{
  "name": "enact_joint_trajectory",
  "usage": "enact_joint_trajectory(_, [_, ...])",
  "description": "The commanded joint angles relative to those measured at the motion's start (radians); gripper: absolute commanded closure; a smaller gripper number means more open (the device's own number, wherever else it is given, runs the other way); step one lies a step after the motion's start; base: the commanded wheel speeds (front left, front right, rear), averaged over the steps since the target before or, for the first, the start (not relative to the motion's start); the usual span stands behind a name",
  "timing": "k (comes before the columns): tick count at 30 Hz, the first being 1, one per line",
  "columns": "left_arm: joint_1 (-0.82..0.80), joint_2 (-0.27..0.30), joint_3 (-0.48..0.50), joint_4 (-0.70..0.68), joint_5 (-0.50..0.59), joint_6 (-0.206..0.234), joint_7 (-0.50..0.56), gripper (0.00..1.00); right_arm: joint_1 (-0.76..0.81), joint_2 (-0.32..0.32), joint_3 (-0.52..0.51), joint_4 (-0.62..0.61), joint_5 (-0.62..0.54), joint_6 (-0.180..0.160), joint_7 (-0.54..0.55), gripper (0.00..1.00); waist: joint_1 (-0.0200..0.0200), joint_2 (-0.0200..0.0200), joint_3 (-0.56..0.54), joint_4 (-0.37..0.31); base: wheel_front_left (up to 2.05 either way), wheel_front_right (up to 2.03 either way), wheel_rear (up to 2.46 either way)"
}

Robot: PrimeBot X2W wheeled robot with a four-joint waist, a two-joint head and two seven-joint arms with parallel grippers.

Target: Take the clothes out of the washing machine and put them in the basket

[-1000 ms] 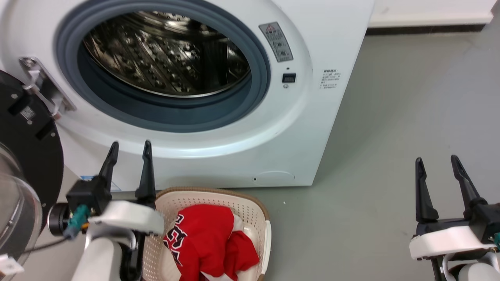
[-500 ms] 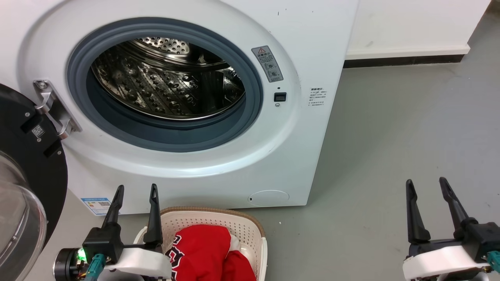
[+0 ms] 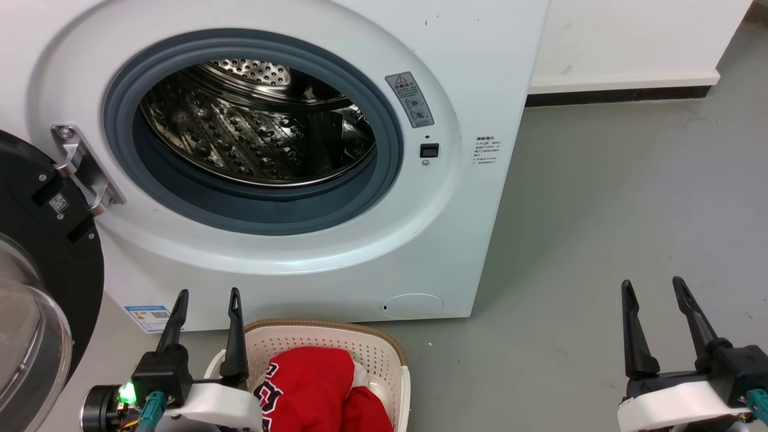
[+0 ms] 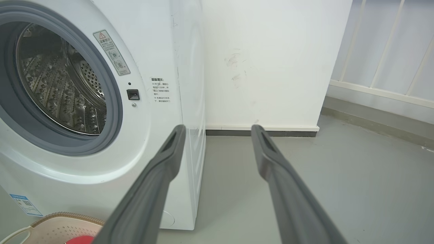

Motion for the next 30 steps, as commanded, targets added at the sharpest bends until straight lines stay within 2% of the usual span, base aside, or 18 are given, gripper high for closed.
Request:
enact_joint_trajectory(1, [0.002, -0.005, 0.003, 0.000, 0.004, 0.003, -0.003, 0.00, -0.005, 0.001, -0.001, -0.003, 0.000, -0.001, -0.002, 0.00, 0.0000, -0.0001, 0.000, 0.000, 0.00, 0.00, 0.00])
enact_joint_trajectory(18, [-0.008, -0.012, 0.008, 0.029, 0.012, -0.016, -0.003, 0.00, -0.005, 0.001, 0.008, 0.000, 0.000, -0.001, -0.002, 0.00, 0.0000, -0.0001, 0.000, 0.002, 0.00, 0.00, 0.00])
enact_joint_trajectory(19, [-0.002, -0.014, 0.006, 0.031, 0.007, -0.013, 0.000, 1.00, 0.000, 0.000, 0.007, 0.004, 0.000, 0.000, 0.000, 1.00, 0.0001, -0.0001, 0.000, 0.002, 0.00, 0.00, 0.00])
enact_joint_trajectory(23, [0.003, -0.019, 0.009, 0.069, -0.010, -0.014, 0.012, 1.00, 0.008, 0.001, 0.007, 0.037, 0.017, 0.000, 0.005, 1.00, 0.0001, -0.0001, -0.001, 0.002, 0.00, 0.00, 0.00])
enact_joint_trajectory(30, [-0.014, -0.020, 0.025, 0.080, -0.159, -0.026, 0.055, 1.00, -0.009, 0.000, 0.003, 0.052, 0.171, 0.000, 0.041, 1.00, 0.0001, -0.0001, -0.003, 0.003, 0.00, 0.00, 0.00])
